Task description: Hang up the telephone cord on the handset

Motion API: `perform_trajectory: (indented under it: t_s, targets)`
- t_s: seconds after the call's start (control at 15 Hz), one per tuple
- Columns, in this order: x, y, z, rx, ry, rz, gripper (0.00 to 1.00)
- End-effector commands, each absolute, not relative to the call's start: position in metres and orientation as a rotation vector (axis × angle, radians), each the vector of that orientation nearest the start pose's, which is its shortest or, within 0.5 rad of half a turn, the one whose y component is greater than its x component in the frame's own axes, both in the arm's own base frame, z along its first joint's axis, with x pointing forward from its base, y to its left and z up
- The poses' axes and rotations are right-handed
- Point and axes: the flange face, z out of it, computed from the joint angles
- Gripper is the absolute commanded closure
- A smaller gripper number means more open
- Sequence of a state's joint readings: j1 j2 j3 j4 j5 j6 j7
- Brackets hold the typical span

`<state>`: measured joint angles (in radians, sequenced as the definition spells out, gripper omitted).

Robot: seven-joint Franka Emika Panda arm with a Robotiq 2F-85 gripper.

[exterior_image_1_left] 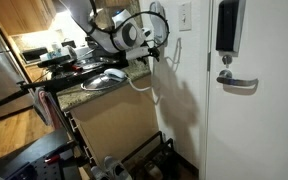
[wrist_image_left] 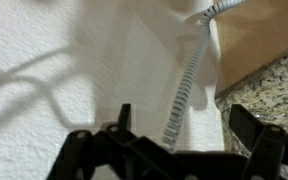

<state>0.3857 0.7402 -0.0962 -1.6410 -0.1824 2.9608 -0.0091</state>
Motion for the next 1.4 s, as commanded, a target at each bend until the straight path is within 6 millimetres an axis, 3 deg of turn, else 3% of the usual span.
perform_trajectory:
  t_s: [0.0, 0.8, 1.33]
  targets:
    - [0.701, 0.236, 0.242, -3.013, -0.748, -1.002, 0.00]
    - [0.707, 0.254, 0.223, -3.033, -0.683, -1.024, 0.00]
    - [0.712, 0.259, 0.226, -3.036, -0.582, -1.075, 0.00]
